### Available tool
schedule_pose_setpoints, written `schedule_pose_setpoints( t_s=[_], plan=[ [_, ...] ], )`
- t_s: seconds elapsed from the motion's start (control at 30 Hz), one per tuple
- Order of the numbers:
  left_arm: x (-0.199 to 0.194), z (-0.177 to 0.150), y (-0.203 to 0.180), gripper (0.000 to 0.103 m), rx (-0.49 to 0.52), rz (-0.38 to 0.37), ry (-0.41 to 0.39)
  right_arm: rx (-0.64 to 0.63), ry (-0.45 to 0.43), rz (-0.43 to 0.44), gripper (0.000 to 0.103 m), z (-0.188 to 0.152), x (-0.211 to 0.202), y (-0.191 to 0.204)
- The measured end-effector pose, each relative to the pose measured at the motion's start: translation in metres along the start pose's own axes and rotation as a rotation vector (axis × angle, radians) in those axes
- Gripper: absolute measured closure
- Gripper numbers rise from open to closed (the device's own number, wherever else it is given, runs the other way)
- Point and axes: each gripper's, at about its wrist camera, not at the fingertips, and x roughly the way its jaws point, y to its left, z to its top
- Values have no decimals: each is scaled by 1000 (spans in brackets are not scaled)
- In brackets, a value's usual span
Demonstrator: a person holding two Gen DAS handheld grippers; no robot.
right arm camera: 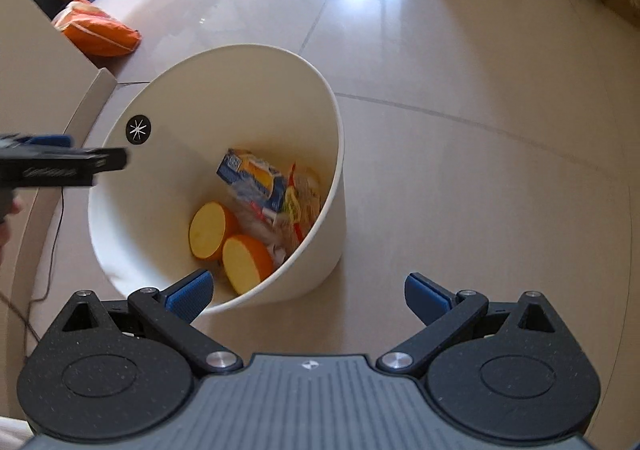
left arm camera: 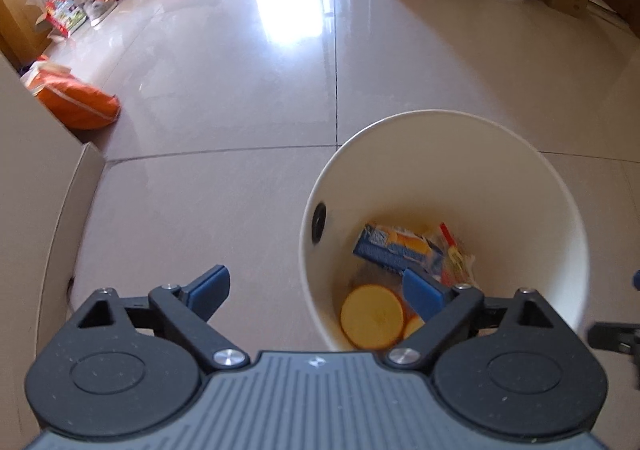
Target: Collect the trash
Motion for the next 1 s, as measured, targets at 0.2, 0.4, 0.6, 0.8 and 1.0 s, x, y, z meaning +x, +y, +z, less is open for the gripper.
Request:
schedule_pose_setpoints(
  t_s=[0.2,0.4,0.6,0.8,1.0],
  plan=[
    [-70,-2,-1,9,-60,-14,-12,69,20,-39,0,-6,-25,16],
    [-117,-23,-18,8,-86,41,5,119,3,-16,0,-18,-62,26],
    [-141,-37,-34,8,-113,57,34,69,-58,-74,0,-40,-102,35],
    [-157,-47,-48,7,-114,74,56,70,-83,-101,0,-54,-131,30],
    [-168,-56,-57,7,-120,89,63,50,-79,-112,0,-59,-144,28]
  ],
)
